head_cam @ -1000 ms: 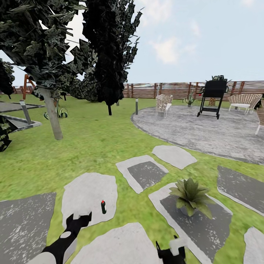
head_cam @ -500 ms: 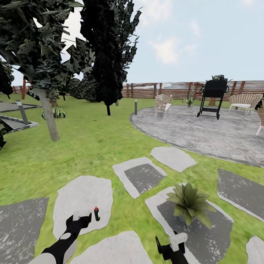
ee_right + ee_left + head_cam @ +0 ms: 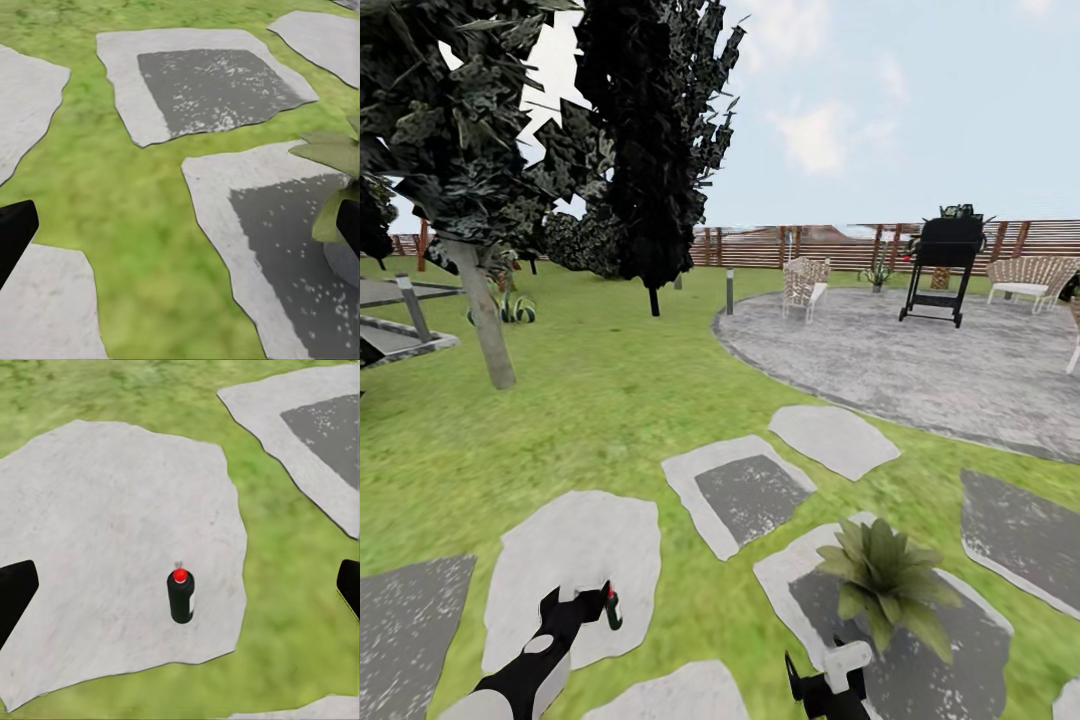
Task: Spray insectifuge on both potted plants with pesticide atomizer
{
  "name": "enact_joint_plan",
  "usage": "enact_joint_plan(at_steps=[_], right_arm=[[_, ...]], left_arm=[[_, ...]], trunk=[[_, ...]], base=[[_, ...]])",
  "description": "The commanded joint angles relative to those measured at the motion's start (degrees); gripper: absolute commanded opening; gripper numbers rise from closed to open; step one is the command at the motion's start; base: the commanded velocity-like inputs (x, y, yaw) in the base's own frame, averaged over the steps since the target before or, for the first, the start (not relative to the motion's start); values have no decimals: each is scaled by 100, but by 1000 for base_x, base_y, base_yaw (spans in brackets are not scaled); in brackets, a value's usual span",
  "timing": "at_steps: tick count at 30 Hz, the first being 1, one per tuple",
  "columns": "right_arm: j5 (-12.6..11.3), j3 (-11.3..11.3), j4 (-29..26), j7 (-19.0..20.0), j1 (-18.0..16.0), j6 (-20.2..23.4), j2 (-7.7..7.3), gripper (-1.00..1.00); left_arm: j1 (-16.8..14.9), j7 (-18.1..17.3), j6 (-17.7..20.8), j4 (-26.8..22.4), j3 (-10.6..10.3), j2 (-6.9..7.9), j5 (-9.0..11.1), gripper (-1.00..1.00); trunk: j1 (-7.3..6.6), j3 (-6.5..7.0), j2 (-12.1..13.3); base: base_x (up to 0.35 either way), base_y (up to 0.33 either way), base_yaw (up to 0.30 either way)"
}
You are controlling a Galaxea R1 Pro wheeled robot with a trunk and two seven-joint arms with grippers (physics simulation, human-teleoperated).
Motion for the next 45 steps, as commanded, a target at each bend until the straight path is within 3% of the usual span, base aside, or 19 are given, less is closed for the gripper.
enact_joint_plan(at_steps=[1,16,26,28,31,45], right_arm=[[41,-10,7,2,-3,-15,2,100],[41,-5,5,-5,-3,-15,9,100],[41,-4,6,-16,-3,-15,27,100],[41,-4,4,-24,-3,-15,28,100],[38,-4,4,-25,-3,-15,35,100],[41,-13,6,-25,-3,-17,37,100]], left_arm=[[-5,-6,-19,5,5,-1,35,100],[15,-11,-63,-62,5,5,28,100],[14,-14,-72,-103,5,4,23,100],[14,-14,-248,-427,12,-7,27,100],[15,-16,-297,-531,7,-16,27,100],[16,-20,-310,-573,13,-10,28,100]], trunk=[[2,-6,-2],[2,-8,-2],[222,-265,-403],[266,-319,-483],[332,-400,-604],[639,-779,-1165]], base=[[336,-72,0],[99,-63,0],[0,0,0],[0,0,0],[0,0,0],[0,0,51]])
